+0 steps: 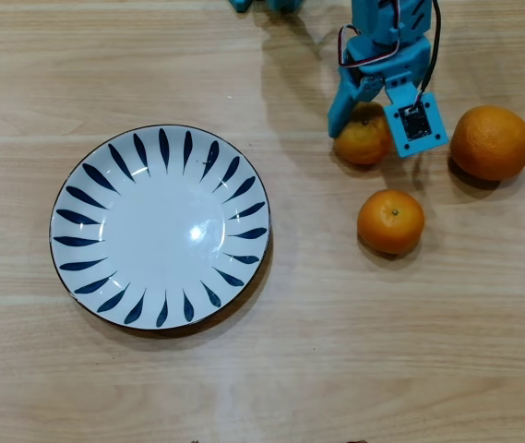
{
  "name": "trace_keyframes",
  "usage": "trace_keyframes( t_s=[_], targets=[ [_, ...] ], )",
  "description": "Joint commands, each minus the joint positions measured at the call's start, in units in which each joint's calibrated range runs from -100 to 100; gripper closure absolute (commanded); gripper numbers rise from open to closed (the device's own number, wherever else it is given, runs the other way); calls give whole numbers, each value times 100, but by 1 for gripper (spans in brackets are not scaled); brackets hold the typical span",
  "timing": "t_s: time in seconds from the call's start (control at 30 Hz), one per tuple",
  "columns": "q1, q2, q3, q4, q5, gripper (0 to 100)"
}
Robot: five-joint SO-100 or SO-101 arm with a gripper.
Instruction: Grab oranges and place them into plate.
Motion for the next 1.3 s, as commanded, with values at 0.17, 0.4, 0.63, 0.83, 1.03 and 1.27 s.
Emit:
trace_keyframes(
  t_s=[0.17, 0.4, 0.63, 0.83, 1.03, 1.27],
  targets=[
    [-3, -147, -79, -75, 13, 79],
    [562, -1322, -79, -66, 839, 73],
    [1901, -2852, 2, -23, 2146, 73],
    [3199, -3621, 409, -66, 2736, 74],
    [4167, -3731, 998, -273, 3018, 74],
    [4473, -2996, 1867, -1682, 3128, 74]
  ],
)
